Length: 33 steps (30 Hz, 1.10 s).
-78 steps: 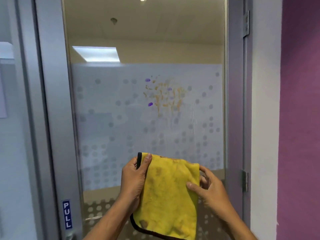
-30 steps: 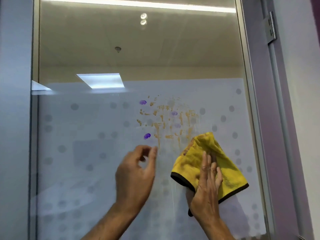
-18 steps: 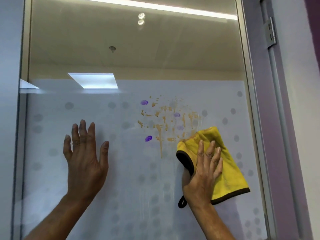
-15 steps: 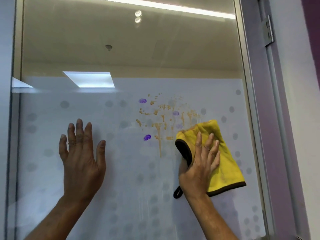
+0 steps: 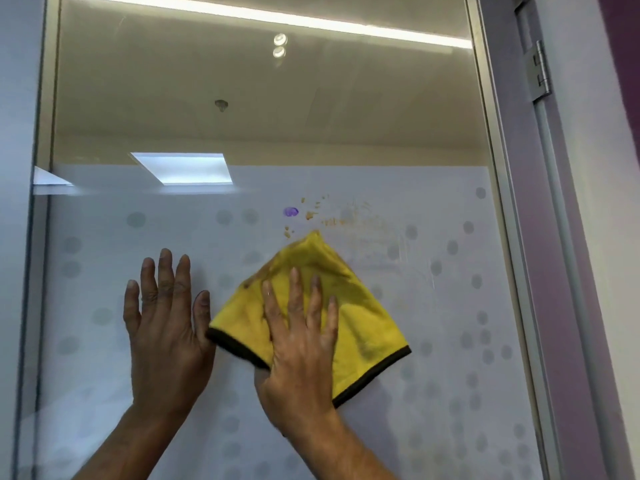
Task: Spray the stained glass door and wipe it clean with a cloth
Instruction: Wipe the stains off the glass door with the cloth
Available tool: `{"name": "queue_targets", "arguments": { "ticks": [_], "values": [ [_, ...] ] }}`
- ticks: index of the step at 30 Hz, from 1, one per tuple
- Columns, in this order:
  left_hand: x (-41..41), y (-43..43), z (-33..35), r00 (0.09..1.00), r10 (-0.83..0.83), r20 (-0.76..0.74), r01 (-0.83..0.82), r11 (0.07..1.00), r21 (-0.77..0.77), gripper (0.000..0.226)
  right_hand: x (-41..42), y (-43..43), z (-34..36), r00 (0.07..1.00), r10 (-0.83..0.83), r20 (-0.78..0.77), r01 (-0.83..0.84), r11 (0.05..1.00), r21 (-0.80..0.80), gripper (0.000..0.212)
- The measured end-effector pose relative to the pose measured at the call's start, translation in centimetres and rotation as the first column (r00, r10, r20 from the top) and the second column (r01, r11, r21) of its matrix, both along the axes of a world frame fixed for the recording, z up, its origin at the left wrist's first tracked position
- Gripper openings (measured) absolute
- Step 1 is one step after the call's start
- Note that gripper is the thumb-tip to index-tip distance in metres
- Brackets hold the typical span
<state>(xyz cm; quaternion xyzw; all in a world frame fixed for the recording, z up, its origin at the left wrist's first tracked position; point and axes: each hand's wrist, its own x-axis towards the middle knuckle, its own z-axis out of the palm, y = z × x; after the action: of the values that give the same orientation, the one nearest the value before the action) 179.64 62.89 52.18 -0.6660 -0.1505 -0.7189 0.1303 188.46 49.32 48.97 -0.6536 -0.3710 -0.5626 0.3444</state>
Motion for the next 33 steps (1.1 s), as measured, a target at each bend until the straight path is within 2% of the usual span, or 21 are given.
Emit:
{"name": "queue_targets", "arguments": {
  "ticks": [2, 3, 6, 10, 14, 18, 23, 28, 33],
  "values": [
    [-0.1, 0.0, 0.0, 1.0, 0.012, 0.005, -0.012, 1.0, 0.0, 0.058, 1.5, -1.0, -2.6, 1.0, 0.014, 0.011, -0.014, 1.0, -0.015, 0.115],
    [-0.1, 0.1, 0.0, 1.0, 0.016, 0.009, -0.016, 1.0, -0.005, 0.058, 2.7, -1.9, -3.7, 1.0, 0.008, 0.003, -0.008, 1.0, 0.006, 0.111],
    [0.1, 0.3, -0.1, 1.0, 0.006, 0.01, -0.006, 1.0, -0.024, 0.06, 6.9, -5.9, -5.2, 0.995, -0.062, -0.076, 0.076, 0.979, 0.187, 0.072],
    [0.3, 0.5, -0.1, 1.0, 0.021, 0.01, -0.021, 1.0, -0.019, 0.062, 10.5, -9.8, -1.4, 0.957, -0.069, -0.282, 0.186, 0.893, 0.41, 0.068],
    [0.5, 0.6, -0.2, 0.999, 0.046, 0.005, -0.045, 0.999, -0.007, 0.062, 10.3, -10.0, 5.5, 0.916, 0.069, -0.395, 0.163, 0.836, 0.525, 0.077],
    [0.7, 0.8, -0.3, 0.998, 0.057, 0.001, -0.057, 0.998, -0.005, 0.062, 7.1, -7.0, 11.1, 0.935, 0.043, -0.352, 0.117, 0.901, 0.418, 0.088],
    [0.5, 0.7, -0.3, 0.998, 0.058, 0.001, -0.058, 0.998, -0.005, 0.06, 1.6, -1.6, 13.8, 0.998, -0.013, -0.067, 0.023, 0.988, 0.15, 0.087],
    [0.4, 0.5, -0.2, 0.999, 0.009, 0.042, -0.008, 1.0, -0.023, 0.056, 0.2, 0.1, 9.8, 0.992, 0.01, 0.125, 0.0, 0.997, -0.079, 0.087],
    [0.2, 0.6, -0.3, 0.999, 0.02, 0.033, -0.019, 1.0, -0.021, 0.058, 1.1, -1.1, 3.2, 0.98, 0.083, 0.182, -0.055, 0.987, -0.153, 0.088]
  ]
}}
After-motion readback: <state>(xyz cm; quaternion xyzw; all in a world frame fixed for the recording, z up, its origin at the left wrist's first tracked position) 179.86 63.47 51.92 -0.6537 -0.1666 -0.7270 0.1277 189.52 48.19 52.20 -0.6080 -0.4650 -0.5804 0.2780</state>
